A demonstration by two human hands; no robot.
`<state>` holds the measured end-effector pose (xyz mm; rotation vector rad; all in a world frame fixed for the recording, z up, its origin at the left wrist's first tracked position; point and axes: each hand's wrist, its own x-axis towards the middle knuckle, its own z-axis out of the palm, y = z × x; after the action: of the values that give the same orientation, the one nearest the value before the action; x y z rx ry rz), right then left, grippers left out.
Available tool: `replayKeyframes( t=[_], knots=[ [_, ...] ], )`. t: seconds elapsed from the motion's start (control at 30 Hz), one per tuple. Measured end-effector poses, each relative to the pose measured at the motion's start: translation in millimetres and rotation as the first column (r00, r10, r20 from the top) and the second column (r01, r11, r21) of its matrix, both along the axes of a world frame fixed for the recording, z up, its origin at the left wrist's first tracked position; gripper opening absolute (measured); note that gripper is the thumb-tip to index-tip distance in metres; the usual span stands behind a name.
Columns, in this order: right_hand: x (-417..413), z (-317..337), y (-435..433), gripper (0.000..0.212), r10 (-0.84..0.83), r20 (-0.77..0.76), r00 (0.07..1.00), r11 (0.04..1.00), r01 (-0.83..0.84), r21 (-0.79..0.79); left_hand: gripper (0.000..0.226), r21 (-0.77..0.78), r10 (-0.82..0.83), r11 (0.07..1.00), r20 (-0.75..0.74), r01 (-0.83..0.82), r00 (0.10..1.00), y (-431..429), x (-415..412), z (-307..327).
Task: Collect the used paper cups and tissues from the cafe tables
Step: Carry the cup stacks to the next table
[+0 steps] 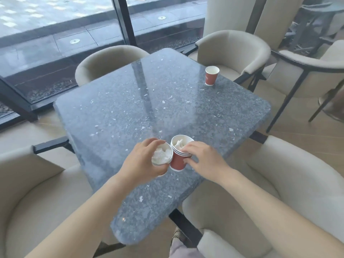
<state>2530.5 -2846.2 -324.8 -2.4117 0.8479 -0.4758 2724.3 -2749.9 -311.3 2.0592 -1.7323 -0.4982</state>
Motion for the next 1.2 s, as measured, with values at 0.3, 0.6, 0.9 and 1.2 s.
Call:
replayKeyframes(
  t=[0.3,0.6,0.9,1.2],
  knots=[
    [-64,48,131,0.034,0.014,0.018,1.0,0.993,-0.012,-0.119,0.06,-0.112,0.026,0.993,-0.146,-0.043,0.989,126,-74,30],
    [-157,76,171,0.03,-0.039,0.109,0.993,0.987,0.055,-0.151,0.06,-0.163,0.045,0.982,-0.261,-0.09,0.964,162,-168,63],
    [-326,84,136,0.027,-0.105,0.149,0.983,0.987,0.121,-0.109,0.06,-0.187,0.024,0.98,-0.222,-0.067,0.975,114,-335,80],
    [-514,91,76,0.026,-0.188,0.131,0.973,0.967,0.207,-0.151,0.06,-0.184,-0.011,0.982,-0.223,-0.031,0.975,46,-527,88]
  ],
)
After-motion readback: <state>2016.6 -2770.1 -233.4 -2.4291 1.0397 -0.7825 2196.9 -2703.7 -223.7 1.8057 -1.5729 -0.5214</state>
